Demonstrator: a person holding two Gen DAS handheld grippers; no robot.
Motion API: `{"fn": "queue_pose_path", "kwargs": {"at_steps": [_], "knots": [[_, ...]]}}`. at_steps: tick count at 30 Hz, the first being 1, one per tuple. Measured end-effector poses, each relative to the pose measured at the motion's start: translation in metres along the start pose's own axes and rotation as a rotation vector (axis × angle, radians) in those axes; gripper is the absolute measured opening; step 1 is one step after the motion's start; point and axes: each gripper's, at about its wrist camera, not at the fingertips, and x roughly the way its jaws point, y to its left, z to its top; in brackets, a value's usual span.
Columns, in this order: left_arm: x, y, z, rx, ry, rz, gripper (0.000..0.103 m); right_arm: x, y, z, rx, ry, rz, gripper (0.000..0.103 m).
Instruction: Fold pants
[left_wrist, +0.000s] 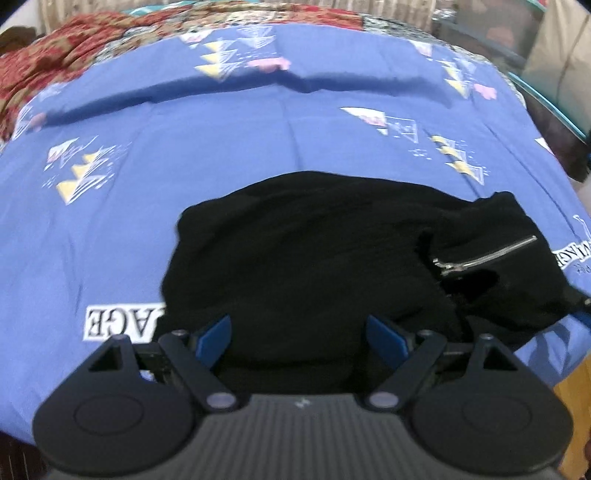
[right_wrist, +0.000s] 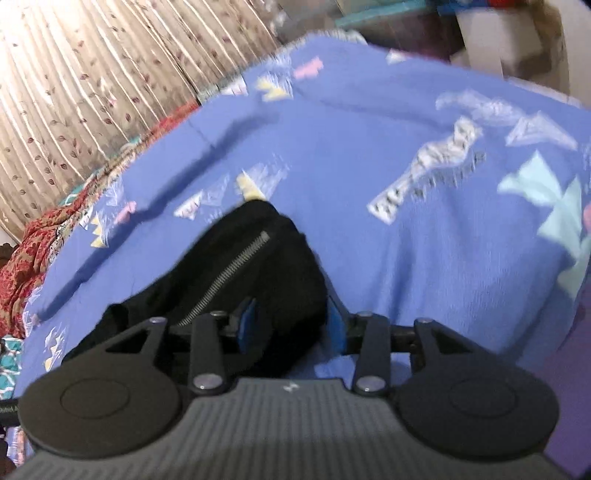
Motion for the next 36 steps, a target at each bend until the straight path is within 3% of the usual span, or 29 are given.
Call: {"fn": "queue_pose_path", "kwargs": {"at_steps": [5,11,15,20,23,29,30,31,33,34,36], "knots": [[-0.003,0.014,-0.008,-0.037,0.001,0.006,0.083,-0.014,0.026,-0.004,-0.111,-0.09,0.003,0.046],[-0.009,0.029,-0.017,-0.075,-0.016,-0.006,0.083,-0.009,0.065,-0.003,-0.234,-0.064,0.111,0.046],[-0.021,0.047,-0.026,-0.122,-0.073,-0.048,0.083,0.009,0.105,-0.007,-0.321,0.01,0.207,0.047],[-0.027,0.079,-0.039,-0.231,-0.106,-0.088,0.083,0.048,0.162,-0.004,-0.473,0.09,0.355,0.071],[-0.021,0.091,-0.045,-0.271,-0.078,-0.1,0.083,0.093,0.185,0.001,-0.495,0.18,0.336,0.072],[-0.008,0.098,-0.049,-0.312,-0.053,-0.136,0.083,0.168,0.205,0.002,-0.414,0.381,0.288,0.072],[-0.007,0.097,-0.05,-0.314,-0.051,-0.139,0.083,0.173,0.209,-0.004,-0.417,0.401,0.282,0.069],[-0.005,0.096,-0.05,-0.312,-0.049,-0.142,0.083,0.174,0.214,-0.009,-0.434,0.412,0.273,0.046],[-0.001,0.094,-0.051,-0.306,-0.041,-0.142,0.083,0.166,0.226,-0.019,-0.498,0.388,0.229,0.039],[0.001,0.094,-0.052,-0.306,-0.037,-0.145,0.083,0.16,0.228,-0.021,-0.529,0.353,0.219,0.019],[0.005,0.095,-0.053,-0.311,-0.028,-0.156,0.083,0.148,0.224,-0.015,-0.508,0.276,0.191,0.018]]}}
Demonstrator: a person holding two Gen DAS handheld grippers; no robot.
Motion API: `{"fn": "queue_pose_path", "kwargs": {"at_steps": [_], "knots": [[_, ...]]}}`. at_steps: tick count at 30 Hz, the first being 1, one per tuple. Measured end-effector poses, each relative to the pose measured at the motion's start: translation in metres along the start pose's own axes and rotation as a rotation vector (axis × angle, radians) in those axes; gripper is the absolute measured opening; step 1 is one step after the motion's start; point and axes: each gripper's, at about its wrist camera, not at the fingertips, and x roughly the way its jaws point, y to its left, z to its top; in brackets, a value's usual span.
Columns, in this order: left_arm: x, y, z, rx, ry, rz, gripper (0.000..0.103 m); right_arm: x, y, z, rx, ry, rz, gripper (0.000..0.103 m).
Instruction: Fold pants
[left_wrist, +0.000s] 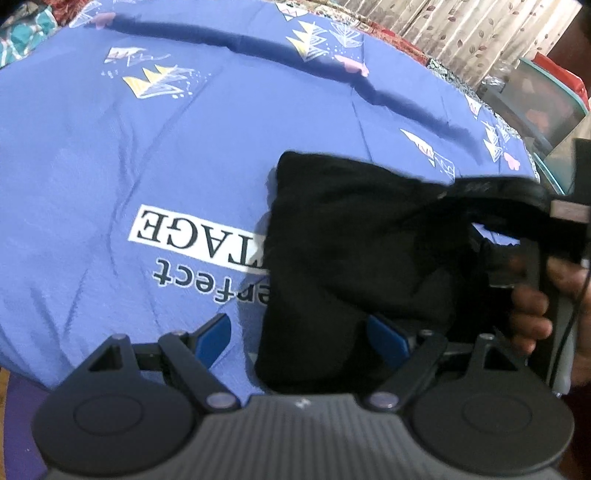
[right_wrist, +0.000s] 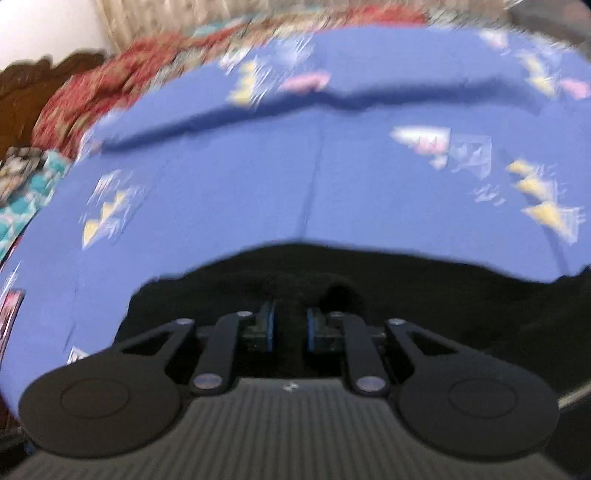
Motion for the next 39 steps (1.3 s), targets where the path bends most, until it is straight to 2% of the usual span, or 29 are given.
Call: {"fn": "queue_pose_path", "kwargs": {"at_steps": [1,3,4,6,7,9,11,12,14,15,18,19,20,22,26,28,31,34,36,39], "knots": [[0.002,0.002,0.0,-0.002,0.003,-0.006,0.083,-0.003,-0.007,0.0,0.038,-0.024,-0.034,0.017],[0.005,0.002,0.0,-0.007,0.013,-0.022,0.084,0.006,-0.018,-0.004,0.058,0.013,-0.112,0.02],[0.005,0.002,0.0,-0.005,0.015,-0.03,0.083,0.011,-0.019,-0.007,0.038,0.039,-0.132,0.031],[0.001,0.003,0.001,0.005,0.0,-0.052,0.084,0.005,-0.01,-0.009,-0.031,0.016,-0.159,0.043],[-0.002,0.006,0.002,0.0,-0.014,-0.067,0.084,-0.002,-0.006,-0.006,-0.041,-0.007,-0.166,0.052],[-0.006,0.013,0.003,-0.029,-0.036,-0.1,0.083,-0.026,0.0,0.002,-0.022,-0.106,-0.161,0.053],[-0.004,0.023,0.006,-0.056,-0.044,-0.134,0.074,-0.043,0.017,0.012,-0.046,-0.179,-0.13,0.055],[-0.001,0.025,0.006,-0.064,-0.037,-0.139,0.068,-0.043,0.031,0.017,-0.088,-0.166,-0.085,0.055],[0.008,0.029,0.007,-0.083,-0.007,-0.175,0.046,-0.033,0.065,0.021,-0.202,-0.06,0.01,0.053],[0.011,0.029,0.006,-0.091,0.002,-0.195,0.045,-0.025,0.084,0.019,-0.269,-0.008,0.041,0.053],[0.011,0.028,0.003,-0.072,0.0,-0.193,0.039,0.001,0.133,0.005,-0.422,0.1,0.074,0.053],[0.009,0.027,0.002,-0.063,-0.005,-0.201,0.031,0.012,0.144,0.001,-0.45,0.141,0.075,0.053],[0.007,0.026,0.001,-0.053,-0.01,-0.205,0.025,0.026,0.15,-0.002,-0.47,0.188,0.059,0.046],[0.003,0.022,-0.002,-0.029,-0.018,-0.206,0.02,0.054,0.157,-0.011,-0.489,0.276,-0.004,0.011],[-0.012,0.012,-0.014,0.035,-0.073,-0.18,0.019,0.06,0.149,0.001,-0.324,0.237,-0.01,0.009],[-0.015,0.01,-0.015,0.042,-0.076,-0.176,0.019,0.058,0.146,0.008,-0.253,0.202,0.004,0.009],[-0.011,0.012,-0.016,0.034,-0.061,-0.17,0.019,0.055,0.146,0.009,-0.252,0.158,-0.003,0.008],[-0.001,0.017,-0.015,0.025,-0.035,-0.139,0.02,0.068,0.144,-0.003,-0.266,0.204,-0.039,0.008],[0.001,0.017,-0.015,0.022,-0.032,-0.128,0.023,0.072,0.146,-0.006,-0.29,0.195,-0.045,0.008],[0.001,0.017,-0.015,0.019,-0.03,-0.122,0.027,0.075,0.146,0.003,-0.293,0.21,-0.036,0.014]]}}
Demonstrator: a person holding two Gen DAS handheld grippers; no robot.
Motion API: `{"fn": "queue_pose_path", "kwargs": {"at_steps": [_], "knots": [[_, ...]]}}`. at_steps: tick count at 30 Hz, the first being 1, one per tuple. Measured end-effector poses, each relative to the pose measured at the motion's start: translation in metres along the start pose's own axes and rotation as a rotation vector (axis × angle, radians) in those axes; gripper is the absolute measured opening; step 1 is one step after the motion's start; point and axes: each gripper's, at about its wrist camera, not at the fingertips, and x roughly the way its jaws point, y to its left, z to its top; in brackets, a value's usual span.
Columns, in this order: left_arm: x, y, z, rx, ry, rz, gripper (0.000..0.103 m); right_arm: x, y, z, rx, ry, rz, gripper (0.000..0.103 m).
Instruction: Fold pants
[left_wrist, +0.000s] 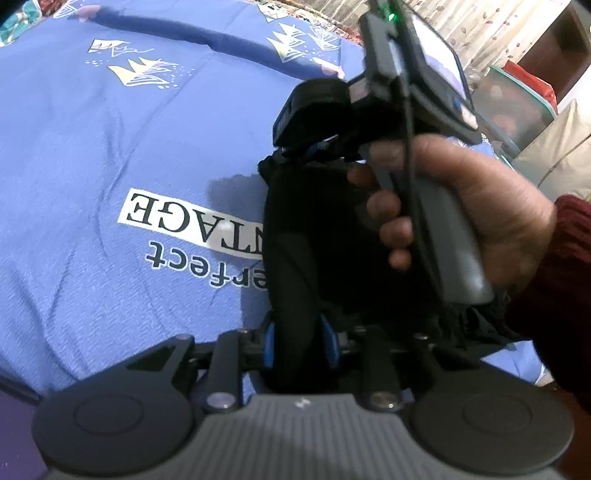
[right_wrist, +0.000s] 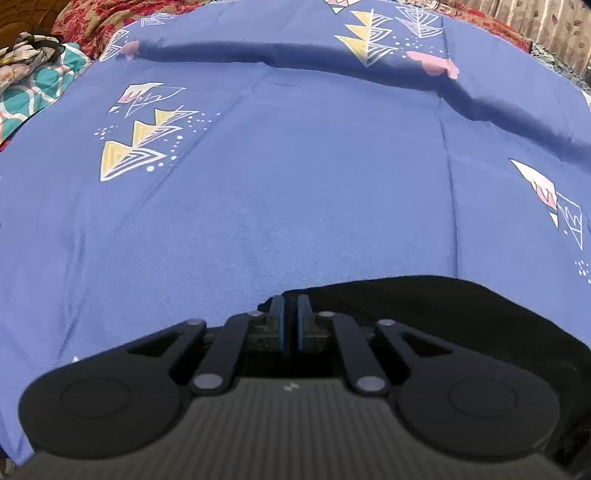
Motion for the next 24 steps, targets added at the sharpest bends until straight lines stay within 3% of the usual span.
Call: {"fn": "queue_pose_path", "kwargs": {"at_steps": [4,10,13,20,24], "knots": [[-0.001,0.005,-0.001,-0.026,0.002,-0.014,0.032,-0.021,-0.019,0.009,0.068,-0.067,0.07,0.028],[-0.015,0.014,0.002,-0.071,-0.028,-0.033,0.047,-0.086,-0.057,-0.021,0.149,-0.193,0.165,0.031],[-0.02,0.017,0.004,-0.089,-0.039,-0.036,0.051,-0.112,-0.074,-0.051,0.143,-0.226,0.16,0.032],[-0.018,0.011,0.01,-0.115,-0.017,-0.077,0.06,-0.14,-0.097,-0.113,0.123,-0.218,0.155,0.033],[-0.002,0.003,0.005,-0.094,0.037,-0.02,0.06,-0.125,-0.103,-0.133,0.16,-0.162,0.17,0.031]]}}
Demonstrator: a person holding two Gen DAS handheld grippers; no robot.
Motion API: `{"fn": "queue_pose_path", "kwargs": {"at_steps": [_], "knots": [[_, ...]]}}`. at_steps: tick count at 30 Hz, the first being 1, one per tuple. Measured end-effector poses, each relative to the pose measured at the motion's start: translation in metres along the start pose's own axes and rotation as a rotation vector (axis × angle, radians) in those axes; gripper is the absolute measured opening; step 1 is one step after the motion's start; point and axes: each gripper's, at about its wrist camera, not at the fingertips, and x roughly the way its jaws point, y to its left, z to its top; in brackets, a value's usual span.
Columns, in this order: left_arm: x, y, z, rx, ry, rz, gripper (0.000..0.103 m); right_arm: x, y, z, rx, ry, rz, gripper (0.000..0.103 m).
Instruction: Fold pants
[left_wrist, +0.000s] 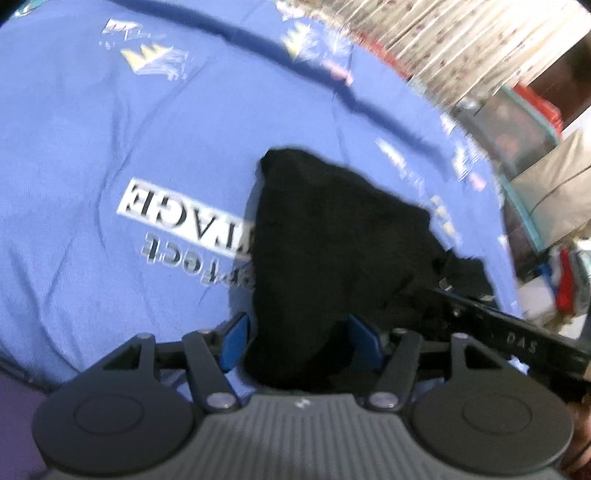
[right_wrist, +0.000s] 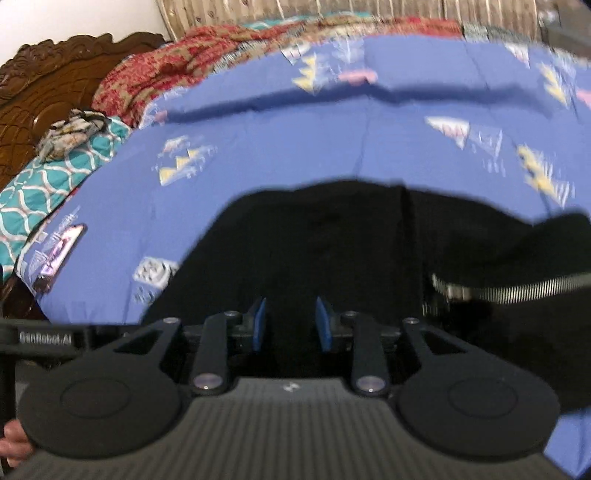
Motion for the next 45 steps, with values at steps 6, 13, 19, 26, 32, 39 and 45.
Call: {"fn": "queue_pose_path", "kwargs": {"at_steps": [6,13,19,26,32,39,45], "knots": [[0.006,-0.004,-0.006,0.03,0.015,0.049,0.06,0.025,0.0,-0.016,0.054,0.019,-0.008,0.032],[-0.013,-0.011,-0.007,0.03,-0.031,0.04,0.061,0.01,-0.003,-0.012,0.087,-0.035,0.038,0.035],[-0.031,-0.02,-0.005,0.054,-0.109,0.035,0.073,-0.027,-0.01,-0.021,0.064,-0.174,0.008,0.05],[-0.024,-0.042,-0.008,0.145,-0.105,0.07,0.073,-0.026,-0.035,-0.037,0.121,-0.149,-0.041,0.051],[0.004,-0.029,-0.015,0.1,0.008,0.148,0.076,0.001,-0.043,-0.052,0.204,-0.044,-0.04,0.057],[0.008,-0.026,-0.018,0.116,0.004,0.149,0.081,0.004,-0.024,-0.06,0.119,-0.084,-0.066,0.074],[0.009,-0.024,-0.018,0.117,0.003,0.136,0.084,0.008,-0.03,-0.059,0.103,-0.111,-0.079,0.075]]}}
